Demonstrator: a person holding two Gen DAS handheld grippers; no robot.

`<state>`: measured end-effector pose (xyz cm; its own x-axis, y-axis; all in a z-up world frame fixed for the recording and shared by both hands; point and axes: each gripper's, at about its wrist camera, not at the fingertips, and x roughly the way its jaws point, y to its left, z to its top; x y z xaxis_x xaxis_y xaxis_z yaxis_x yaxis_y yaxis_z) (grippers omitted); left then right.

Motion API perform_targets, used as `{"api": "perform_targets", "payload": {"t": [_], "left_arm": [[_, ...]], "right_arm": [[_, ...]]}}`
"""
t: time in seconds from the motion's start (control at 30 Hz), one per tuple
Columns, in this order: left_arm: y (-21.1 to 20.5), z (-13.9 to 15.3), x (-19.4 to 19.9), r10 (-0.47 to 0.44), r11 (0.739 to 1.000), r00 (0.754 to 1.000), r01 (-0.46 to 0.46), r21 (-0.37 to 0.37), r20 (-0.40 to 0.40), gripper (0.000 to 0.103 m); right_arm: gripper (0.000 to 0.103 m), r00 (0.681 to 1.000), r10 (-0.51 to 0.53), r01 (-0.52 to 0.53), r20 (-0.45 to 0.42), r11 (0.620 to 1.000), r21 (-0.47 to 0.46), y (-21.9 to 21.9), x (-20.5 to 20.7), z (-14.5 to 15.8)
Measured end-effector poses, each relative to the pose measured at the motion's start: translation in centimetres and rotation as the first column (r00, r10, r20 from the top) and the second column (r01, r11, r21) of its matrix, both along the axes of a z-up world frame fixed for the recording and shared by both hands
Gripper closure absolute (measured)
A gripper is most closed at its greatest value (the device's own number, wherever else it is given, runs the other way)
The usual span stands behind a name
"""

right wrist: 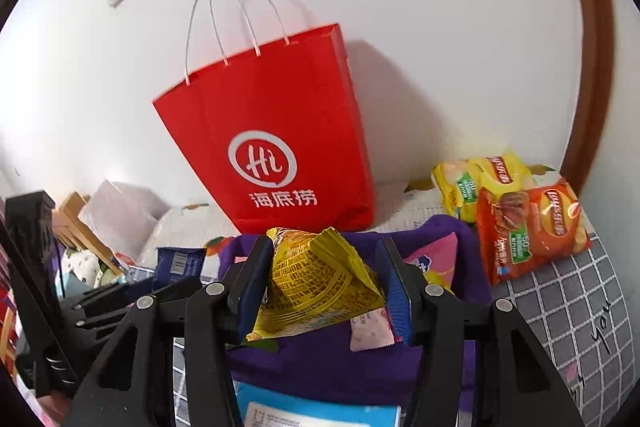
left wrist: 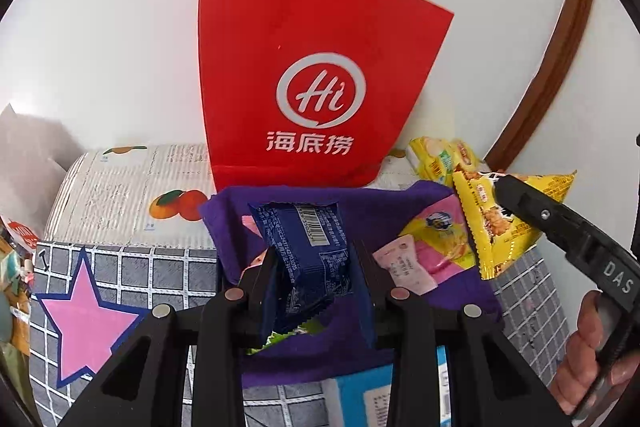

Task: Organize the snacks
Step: 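Carry the blue packet in the left tool while the right tool carries the yellow bag onto the towel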

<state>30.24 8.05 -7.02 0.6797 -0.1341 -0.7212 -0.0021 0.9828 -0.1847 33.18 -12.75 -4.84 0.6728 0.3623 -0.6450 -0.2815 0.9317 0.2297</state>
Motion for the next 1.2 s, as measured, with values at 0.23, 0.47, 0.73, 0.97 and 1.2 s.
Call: {"api": "perform_targets", "payload": {"t": [0.23,0.47,0.73,0.97,1.2], "left_arm": [[1.4,-2.1,1.6,0.026,0.999,0.997,-0.028,-0.021,-0.073,0.072],[1.4,-3.8,2.6,0.012,0.998,0.992,-0.019,-0.052,-0.127,0.072],[2.0,-3.6,2.5,0.020,0.997,0.992,-0.028,-0.067,-0.122,0.072],[2.5,-3.0,2.1,0.020,0.997,0.994,-0.027,-0.070,-0.108,0.072],[2.8,-3.0,2.2,0.028,0.997,0.993,-0.037,-0.074,-0.115,0.072]], "right_arm": [[0.050,0.995,0.005,-0.008,-0.103,1.000,-0.030,0.0,2.5,-3.5],[0.050,0.987,-0.007,-0.009,-0.161,0.995,-0.103,-0.6,3.5,-5.3],[0.050,0.968,0.024,-0.082,-0.249,0.970,-0.227,1.2,4.0,-7.9],[0.050,0.943,0.103,-0.182,-0.318,0.956,-0.230,3.5,3.5,-9.4],[0.050,0.937,0.081,-0.191,-0.340,0.933,-0.304,3.8,3.5,-10.6]]}}
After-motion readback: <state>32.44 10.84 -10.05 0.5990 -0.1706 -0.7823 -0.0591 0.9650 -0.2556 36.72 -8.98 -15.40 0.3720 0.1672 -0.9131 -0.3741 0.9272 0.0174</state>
